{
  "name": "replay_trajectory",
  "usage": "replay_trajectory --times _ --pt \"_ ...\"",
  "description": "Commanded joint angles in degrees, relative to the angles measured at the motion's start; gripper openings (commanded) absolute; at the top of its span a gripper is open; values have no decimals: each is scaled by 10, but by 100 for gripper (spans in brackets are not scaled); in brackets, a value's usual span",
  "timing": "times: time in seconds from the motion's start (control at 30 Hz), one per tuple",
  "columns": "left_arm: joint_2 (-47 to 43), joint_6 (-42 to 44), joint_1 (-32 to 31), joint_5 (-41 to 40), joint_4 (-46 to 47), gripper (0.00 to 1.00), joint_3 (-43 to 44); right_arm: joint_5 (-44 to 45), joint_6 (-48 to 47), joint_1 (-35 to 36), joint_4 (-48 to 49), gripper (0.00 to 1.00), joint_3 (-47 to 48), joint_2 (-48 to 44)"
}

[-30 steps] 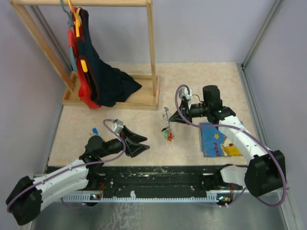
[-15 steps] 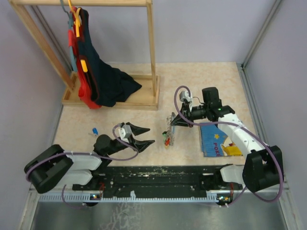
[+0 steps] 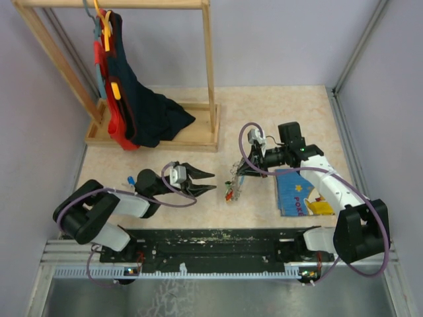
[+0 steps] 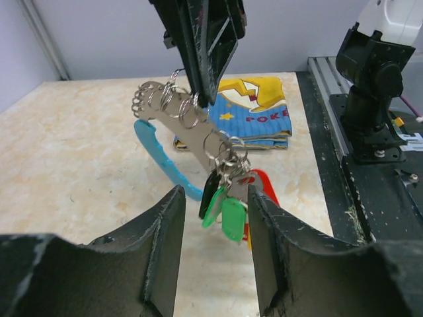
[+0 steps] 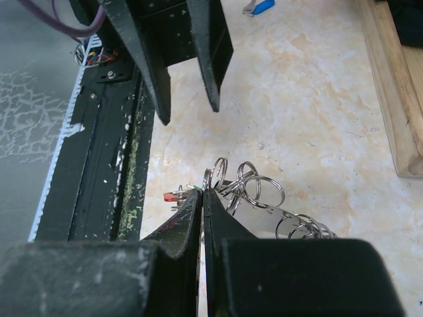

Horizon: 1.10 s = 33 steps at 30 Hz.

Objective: Remove the keys from the keyring

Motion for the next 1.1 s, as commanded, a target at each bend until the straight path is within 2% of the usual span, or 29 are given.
replay_trajectory --times 0.0,0.1,0.23,0.47,0.57,0.73,0.93,1.07 --pt "27 -84 40 110 96 50 -1 -44 -23 -6 2 0 37 -5" --pt "43 -92 42 108 137 57 -8 -44 -37 -6 -14 0 44 -2" --pt "43 -43 41 80 135 61 -21 -49 -55 -5 -35 0 51 5" --pt "16 64 29 21 -5 54 3 -52 -75 -3 -52 0 55 2" --pt "23 78 15 15 -36 53 21 -51 -71 -2 -45 0 51 -2" --pt "49 58 -1 -14 18 53 9 -43 -66 -2 -35 0 43 -10" --pt "94 17 -7 3 87 49 17 -39 -66 -2 -36 0 43 -12" --pt "111 7 -21 -19 137 50 -3 -36 -66 -2 -36 0 44 -14"
